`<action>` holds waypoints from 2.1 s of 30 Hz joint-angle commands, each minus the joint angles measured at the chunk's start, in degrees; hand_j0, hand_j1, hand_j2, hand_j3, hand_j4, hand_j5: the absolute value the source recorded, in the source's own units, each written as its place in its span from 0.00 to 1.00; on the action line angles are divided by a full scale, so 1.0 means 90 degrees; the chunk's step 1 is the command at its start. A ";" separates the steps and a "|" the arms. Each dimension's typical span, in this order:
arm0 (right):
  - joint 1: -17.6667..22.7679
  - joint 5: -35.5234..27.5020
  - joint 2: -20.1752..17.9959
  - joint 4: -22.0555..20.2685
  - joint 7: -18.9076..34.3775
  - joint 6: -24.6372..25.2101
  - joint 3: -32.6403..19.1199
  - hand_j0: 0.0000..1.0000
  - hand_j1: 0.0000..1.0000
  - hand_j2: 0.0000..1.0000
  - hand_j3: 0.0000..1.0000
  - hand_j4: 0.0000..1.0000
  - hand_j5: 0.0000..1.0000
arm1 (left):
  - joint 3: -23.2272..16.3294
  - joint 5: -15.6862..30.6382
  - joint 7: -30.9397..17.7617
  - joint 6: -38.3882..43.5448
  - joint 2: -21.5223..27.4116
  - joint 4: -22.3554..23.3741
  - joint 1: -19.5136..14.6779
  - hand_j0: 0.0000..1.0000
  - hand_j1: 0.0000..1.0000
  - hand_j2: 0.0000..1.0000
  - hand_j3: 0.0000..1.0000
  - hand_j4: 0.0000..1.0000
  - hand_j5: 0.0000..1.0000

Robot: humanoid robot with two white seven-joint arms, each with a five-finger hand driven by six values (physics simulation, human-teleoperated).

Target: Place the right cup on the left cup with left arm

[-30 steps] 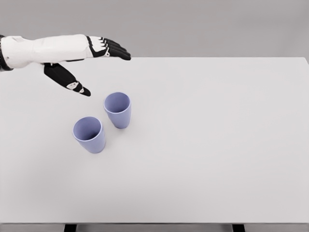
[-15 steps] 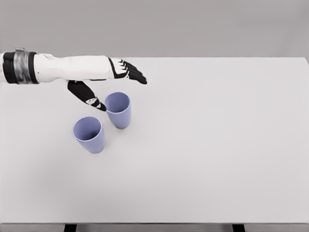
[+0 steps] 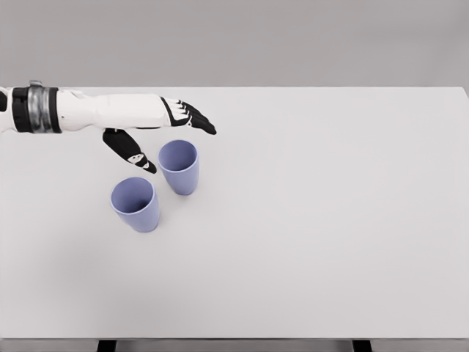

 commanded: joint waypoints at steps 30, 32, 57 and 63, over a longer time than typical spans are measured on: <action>0.0000 0.0008 0.0000 0.0008 0.0003 -0.0004 0.0000 1.00 1.00 1.00 1.00 1.00 1.00 | -0.0243 0.0126 0.0003 0.0018 -0.0357 0.1161 -0.0010 1.00 1.00 1.00 1.00 1.00 1.00; 0.0000 0.0008 0.0000 -0.0001 0.0003 -0.0004 0.0000 1.00 1.00 1.00 1.00 1.00 1.00 | -0.0233 0.0019 0.0003 0.0018 -0.0357 0.1210 -0.0010 1.00 1.00 1.00 1.00 1.00 1.00; 0.0000 0.0008 0.0000 0.0008 0.0003 -0.0004 0.0000 1.00 1.00 1.00 1.00 1.00 1.00 | -0.0272 -0.0323 0.0003 0.0018 -0.0650 0.1493 0.0039 1.00 1.00 1.00 1.00 1.00 1.00; 0.0000 0.0008 0.0000 -0.0001 0.0003 -0.0004 0.0000 1.00 1.00 1.00 1.00 1.00 1.00 | -0.0272 -0.0323 0.0003 0.0018 -0.0738 0.1513 0.0088 0.99 0.99 0.99 0.99 0.99 0.99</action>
